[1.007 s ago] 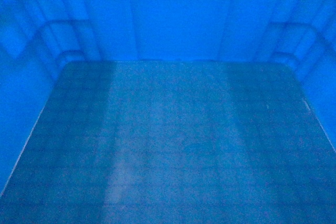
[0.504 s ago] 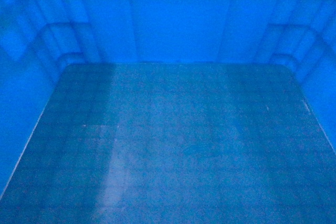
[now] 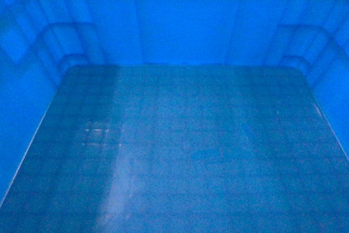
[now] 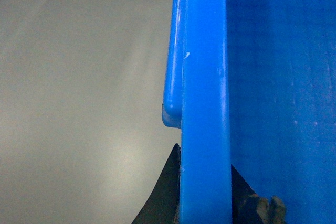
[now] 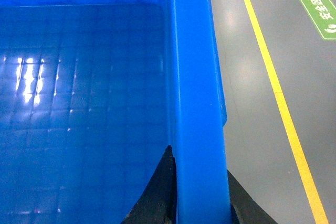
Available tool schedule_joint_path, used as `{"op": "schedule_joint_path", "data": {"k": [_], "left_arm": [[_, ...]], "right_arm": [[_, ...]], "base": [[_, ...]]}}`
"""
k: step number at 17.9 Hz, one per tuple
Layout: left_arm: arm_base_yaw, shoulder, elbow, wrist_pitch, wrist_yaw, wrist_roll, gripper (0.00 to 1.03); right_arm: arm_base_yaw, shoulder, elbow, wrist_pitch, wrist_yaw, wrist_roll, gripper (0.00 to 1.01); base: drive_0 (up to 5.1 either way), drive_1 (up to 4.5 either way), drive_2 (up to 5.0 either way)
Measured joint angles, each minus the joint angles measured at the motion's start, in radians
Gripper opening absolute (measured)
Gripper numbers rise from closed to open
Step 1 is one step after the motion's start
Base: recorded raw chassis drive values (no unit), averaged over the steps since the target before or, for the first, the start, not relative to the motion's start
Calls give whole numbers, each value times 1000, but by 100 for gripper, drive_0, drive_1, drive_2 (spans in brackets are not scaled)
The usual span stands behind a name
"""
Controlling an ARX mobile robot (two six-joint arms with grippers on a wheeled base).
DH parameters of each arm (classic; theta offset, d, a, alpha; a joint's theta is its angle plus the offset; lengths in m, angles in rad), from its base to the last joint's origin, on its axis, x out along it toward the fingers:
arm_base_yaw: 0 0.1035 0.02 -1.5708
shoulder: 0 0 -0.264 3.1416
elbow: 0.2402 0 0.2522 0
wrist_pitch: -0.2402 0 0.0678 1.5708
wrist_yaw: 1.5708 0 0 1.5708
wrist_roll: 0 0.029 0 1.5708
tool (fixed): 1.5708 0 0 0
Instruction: Place box next to blue box on left shelf
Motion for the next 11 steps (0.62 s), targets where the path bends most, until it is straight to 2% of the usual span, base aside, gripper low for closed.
{"op": "schedule_joint_path", "data": {"k": [11], "left_arm": [[0,0,0,1,-1,0,9]], "right_arm": [[0,0,0,4,0,0,10]], "base": [[2,420,-416]]}}
